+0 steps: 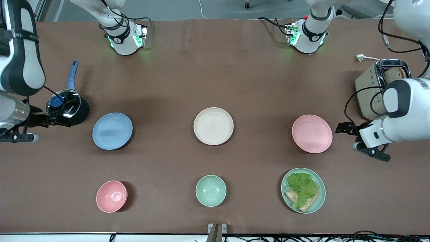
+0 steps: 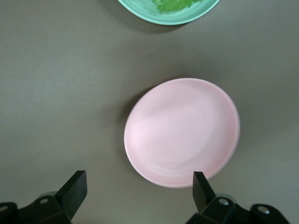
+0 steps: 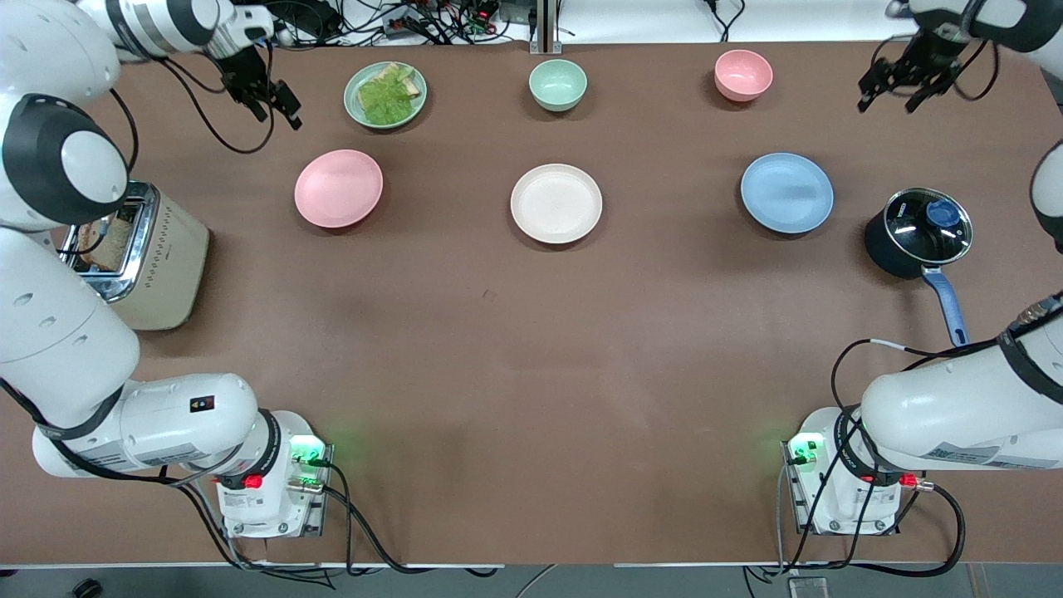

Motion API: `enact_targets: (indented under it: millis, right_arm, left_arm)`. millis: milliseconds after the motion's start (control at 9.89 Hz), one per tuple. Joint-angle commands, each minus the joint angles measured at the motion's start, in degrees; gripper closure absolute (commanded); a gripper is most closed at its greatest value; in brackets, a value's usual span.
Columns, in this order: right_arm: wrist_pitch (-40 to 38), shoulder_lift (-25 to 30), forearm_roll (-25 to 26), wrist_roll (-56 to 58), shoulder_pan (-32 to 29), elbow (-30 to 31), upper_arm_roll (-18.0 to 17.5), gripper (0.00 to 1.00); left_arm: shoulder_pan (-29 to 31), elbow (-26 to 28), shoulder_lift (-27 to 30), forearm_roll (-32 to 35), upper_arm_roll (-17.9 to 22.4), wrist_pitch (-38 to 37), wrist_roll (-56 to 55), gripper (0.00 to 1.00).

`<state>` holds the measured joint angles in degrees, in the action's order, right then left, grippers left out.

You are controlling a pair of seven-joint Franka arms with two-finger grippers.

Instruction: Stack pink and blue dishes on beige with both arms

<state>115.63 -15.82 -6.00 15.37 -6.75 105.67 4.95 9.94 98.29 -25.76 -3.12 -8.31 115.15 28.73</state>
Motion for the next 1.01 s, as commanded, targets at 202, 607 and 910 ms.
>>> enact_targets:
  millis: [202,607,910]
  right_arm:
    - [18.7,-6.8,-16.3,21.1,-0.5,11.3,1.6,0.0]
    - [21.1,-8.7,-20.7,24.3,-0.1,16.4,1.6,0.07]
    - [20.6,-8.7,-23.1,24.1,-0.4,17.4,1.6,0.4]
  left_arm:
    - [2.4,6.4,-6.7,-0.7,-0.6,13.7,5.8,0.22]
    - [2.4,6.7,-9.8,-0.7,-0.7,15.5,5.8,0.6]
    - [1.9,6.7,-9.7,-0.8,-0.7,15.5,5.6,1.0]
